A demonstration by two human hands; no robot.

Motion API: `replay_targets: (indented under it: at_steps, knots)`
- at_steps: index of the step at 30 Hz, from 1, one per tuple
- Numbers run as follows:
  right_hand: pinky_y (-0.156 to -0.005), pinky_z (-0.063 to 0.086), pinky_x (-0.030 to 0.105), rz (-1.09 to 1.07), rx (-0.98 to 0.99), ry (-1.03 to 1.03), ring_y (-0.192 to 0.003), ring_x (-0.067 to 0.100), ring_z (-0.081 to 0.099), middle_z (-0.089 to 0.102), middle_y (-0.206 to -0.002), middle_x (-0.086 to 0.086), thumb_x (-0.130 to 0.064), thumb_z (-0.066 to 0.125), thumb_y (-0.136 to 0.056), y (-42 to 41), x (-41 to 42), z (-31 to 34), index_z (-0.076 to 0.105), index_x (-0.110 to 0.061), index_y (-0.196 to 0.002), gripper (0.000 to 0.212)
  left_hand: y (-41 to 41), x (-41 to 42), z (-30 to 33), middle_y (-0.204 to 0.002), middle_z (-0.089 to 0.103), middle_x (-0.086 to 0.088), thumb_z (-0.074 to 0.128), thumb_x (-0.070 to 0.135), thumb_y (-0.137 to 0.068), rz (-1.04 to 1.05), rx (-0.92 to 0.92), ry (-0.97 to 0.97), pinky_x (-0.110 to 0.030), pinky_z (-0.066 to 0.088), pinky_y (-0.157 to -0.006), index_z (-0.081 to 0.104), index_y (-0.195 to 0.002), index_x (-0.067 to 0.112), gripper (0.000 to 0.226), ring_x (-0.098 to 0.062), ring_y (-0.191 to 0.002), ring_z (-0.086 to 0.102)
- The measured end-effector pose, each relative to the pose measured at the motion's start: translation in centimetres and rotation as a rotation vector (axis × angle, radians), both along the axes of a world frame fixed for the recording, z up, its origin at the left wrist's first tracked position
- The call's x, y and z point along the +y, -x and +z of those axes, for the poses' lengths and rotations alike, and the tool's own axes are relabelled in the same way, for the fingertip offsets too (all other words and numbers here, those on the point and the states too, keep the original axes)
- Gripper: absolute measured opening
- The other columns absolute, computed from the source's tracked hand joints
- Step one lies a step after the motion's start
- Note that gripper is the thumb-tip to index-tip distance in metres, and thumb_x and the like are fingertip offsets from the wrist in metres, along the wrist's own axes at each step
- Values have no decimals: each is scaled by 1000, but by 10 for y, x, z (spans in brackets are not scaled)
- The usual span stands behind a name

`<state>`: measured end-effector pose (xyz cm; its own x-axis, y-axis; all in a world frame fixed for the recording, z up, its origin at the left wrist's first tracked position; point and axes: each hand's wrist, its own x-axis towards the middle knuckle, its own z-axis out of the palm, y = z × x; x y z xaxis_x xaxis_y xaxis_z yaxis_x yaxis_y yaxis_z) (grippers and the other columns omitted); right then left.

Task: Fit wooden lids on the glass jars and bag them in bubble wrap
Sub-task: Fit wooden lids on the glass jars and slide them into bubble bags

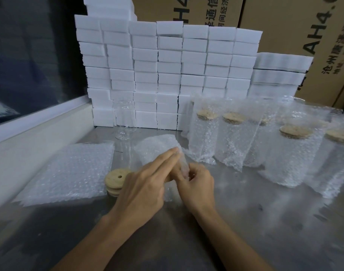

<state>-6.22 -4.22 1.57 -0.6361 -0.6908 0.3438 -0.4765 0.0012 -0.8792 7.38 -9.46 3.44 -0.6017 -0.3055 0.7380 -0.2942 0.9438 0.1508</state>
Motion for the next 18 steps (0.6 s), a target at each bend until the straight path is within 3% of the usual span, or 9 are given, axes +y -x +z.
replay_targets:
  at_steps: [2,4,5,7,9,10,13,15,18]
  knots:
    - [-54,38,32,13,-72,118,-53,13,41,40,-54,-3,-43,62,-97,0,-2,2,40,-13,-54,57,-1,0,3,-148,47,6,46,-6,-74,22,38,34,-37,59,-69,49,-142,15,72,-17,-119,61]
    - [-57,49,46,32,-135,200,-58,34,50,40,-53,7,-42,52,-103,0,-3,5,43,-4,-58,60,-2,0,2,-139,56,3,54,-7,-75,19,65,52,-39,58,-70,52,-139,14,67,-17,-110,63]
    - [-60,52,49,45,-179,225,-58,37,54,41,-52,5,-42,48,-105,1,-3,5,46,-6,-57,60,-3,1,2,-130,60,4,61,-1,-76,10,89,33,-38,57,-70,52,-139,15,66,-13,-101,63]
    - [-53,54,40,57,-327,259,-52,23,58,50,-48,-3,-35,44,-107,0,-2,7,67,-11,-64,55,-7,2,2,-111,55,10,70,25,-76,-13,151,-26,-32,53,-74,47,-140,17,68,-4,-89,52]
    - [-48,51,27,55,-515,300,-47,15,60,60,-50,3,-28,44,-108,1,-2,13,79,-16,-74,51,-9,0,3,-118,50,8,73,48,-73,-28,183,-65,-25,47,-88,43,-141,17,81,-6,-101,51]
    - [-47,51,24,48,-585,330,-45,14,61,63,-51,7,-26,44,-107,3,-2,17,80,-17,-69,53,-9,-1,3,-125,49,5,74,55,-70,-17,176,-74,-25,44,-95,41,-142,16,88,-10,-110,50]
    - [-46,51,23,22,-704,413,-46,14,63,68,-54,5,-25,47,-105,8,-1,24,78,-18,-55,59,-6,-5,-2,-137,46,4,80,58,-63,64,137,-148,-32,41,-102,36,-143,20,99,-9,-123,44]
    - [-44,46,22,8,-772,429,-48,16,62,67,-55,2,-24,51,-101,7,1,25,71,-13,-52,55,-4,-4,-7,-132,46,15,83,59,-57,80,156,-265,-34,42,-99,36,-142,27,102,-1,-119,41]
    - [-48,45,25,153,-887,506,-56,16,60,64,-63,1,-28,48,-98,2,1,29,67,-17,-66,38,-3,-4,-8,-120,54,22,82,62,-51,42,271,-405,-34,51,-89,42,-131,37,92,-2,-109,54]
